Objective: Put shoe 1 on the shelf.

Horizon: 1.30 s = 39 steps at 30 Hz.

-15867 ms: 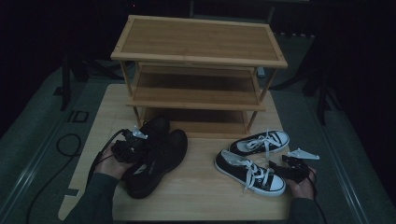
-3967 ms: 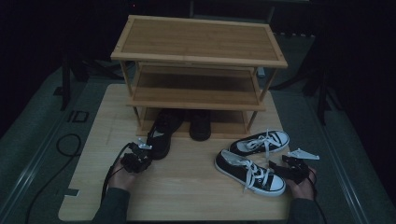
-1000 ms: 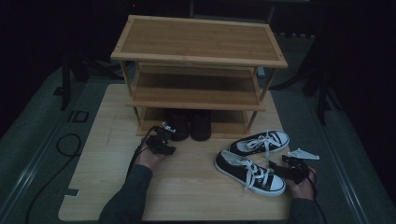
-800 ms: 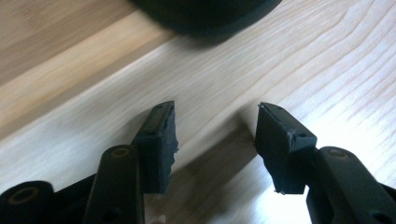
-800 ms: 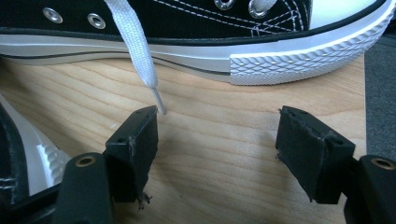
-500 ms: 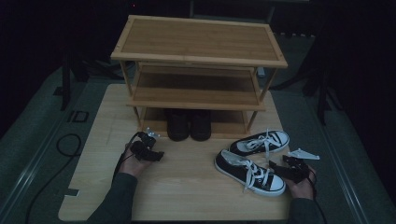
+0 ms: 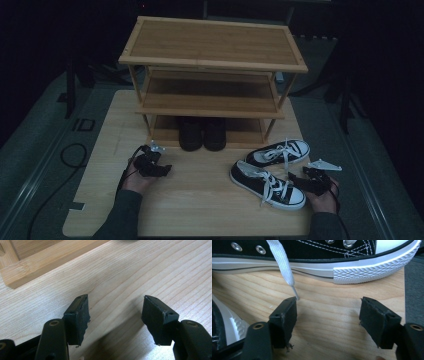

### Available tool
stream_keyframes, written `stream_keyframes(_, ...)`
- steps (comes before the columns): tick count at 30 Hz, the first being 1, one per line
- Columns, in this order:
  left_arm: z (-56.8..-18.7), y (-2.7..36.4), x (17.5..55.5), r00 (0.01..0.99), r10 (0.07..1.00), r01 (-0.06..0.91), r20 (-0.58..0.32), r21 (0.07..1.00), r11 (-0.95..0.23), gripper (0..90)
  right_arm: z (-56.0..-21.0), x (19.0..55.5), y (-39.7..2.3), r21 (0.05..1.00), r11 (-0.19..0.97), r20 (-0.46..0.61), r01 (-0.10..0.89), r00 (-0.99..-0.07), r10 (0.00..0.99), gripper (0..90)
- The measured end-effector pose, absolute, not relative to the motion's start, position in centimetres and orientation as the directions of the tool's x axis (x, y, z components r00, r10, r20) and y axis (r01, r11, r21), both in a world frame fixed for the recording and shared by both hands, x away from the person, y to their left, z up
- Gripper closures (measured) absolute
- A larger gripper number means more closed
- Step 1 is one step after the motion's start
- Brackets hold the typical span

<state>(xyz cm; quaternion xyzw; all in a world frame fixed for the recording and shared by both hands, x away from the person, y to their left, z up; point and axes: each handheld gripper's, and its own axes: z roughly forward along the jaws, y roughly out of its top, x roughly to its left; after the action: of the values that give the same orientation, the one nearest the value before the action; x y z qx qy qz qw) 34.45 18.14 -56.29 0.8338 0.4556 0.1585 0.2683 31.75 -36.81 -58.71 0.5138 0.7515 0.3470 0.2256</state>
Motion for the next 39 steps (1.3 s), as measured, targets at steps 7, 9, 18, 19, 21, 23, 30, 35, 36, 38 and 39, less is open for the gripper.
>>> stream_keyframes(7, -56.4, 18.2, 34.2, 0.532, 0.847, 0.671, 0.021, 0.6, -0.436, 38.7, -58.1, 31.5, -36.6, 0.728, 0.237, 0.005, 0.644, -0.351, 0.936, 30.4)
stream_keyframes(9, -56.4, 18.2, 34.1, 0.53, 0.848, 0.671, 0.019, 0.602, -0.433, 38.7, -57.9, 31.5, -36.6, 0.728, 0.231, 0.009, 0.645, -0.346, 0.938, 30.7)
stream_keyframes(18, -56.6, 18.4, 33.7, 0.527, 0.849, 0.659, 0.018, 0.623, -0.422, 38.5, -55.6, 30.6, -35.5, 0.762, 0.224, 0.031, 0.608, -0.379, 0.925, 47.3)
stream_keyframes(19, -56.6, 18.4, 33.7, 0.529, 0.848, 0.658, 0.018, 0.623, -0.423, 38.5, -55.4, 30.5, -35.4, 0.765, 0.226, 0.03, 0.603, -0.384, 0.923, 48.9)
stream_keyframes(21, -56.6, 18.6, 33.7, 0.53, 0.848, 0.657, 0.013, 0.625, -0.421, 38.5, -54.9, 30.4, -35.0, 0.772, 0.226, 0.035, 0.594, -0.395, 0.918, 52.6)
stream_keyframes(23, -56.7, 18.7, 33.7, 0.53, 0.848, 0.658, 0.003, 0.63, -0.413, 38.6, -54.2, 30.2, -34.6, 0.776, 0.227, 0.046, 0.588, -0.412, 0.91, 55.9)
stream_keyframes(30, -56.7, 18.8, 33.6, 0.528, 0.85, 0.657, -0.002, 0.635, -0.406, 38.6, -52.1, 30.0, -32.9, 0.794, 0.243, 0.045, 0.557, -0.453, 0.89, 57.4)
stream_keyframes(35, -56.7, 18.9, 33.6, 0.528, 0.849, 0.657, -0.007, 0.637, -0.403, 38.6, -51.2, 30.4, -31.6, 0.792, 0.267, 0.035, 0.549, -0.477, 0.878, 61.2)
stream_keyframes(36, -56.7, 18.9, 33.6, 0.528, 0.849, 0.657, -0.007, 0.637, -0.403, 38.6, -51.2, 30.4, -31.6, 0.792, 0.267, 0.035, 0.549, -0.477, 0.878, 61.2)
stream_keyframes(38, -56.7, 18.9, 33.6, 0.528, 0.849, 0.657, -0.01, 0.639, -0.401, 38.6, -50.8, 30.7, -30.9, 0.792, 0.274, 0.032, 0.545, -0.486, 0.873, 64.8)
stream_keyframes(39, -56.7, 19.0, 33.6, 0.529, 0.848, 0.657, -0.012, 0.639, -0.4, 38.6, -50.6, 30.8, -30.6, 0.791, 0.281, 0.032, 0.543, -0.495, 0.869, 65.6)
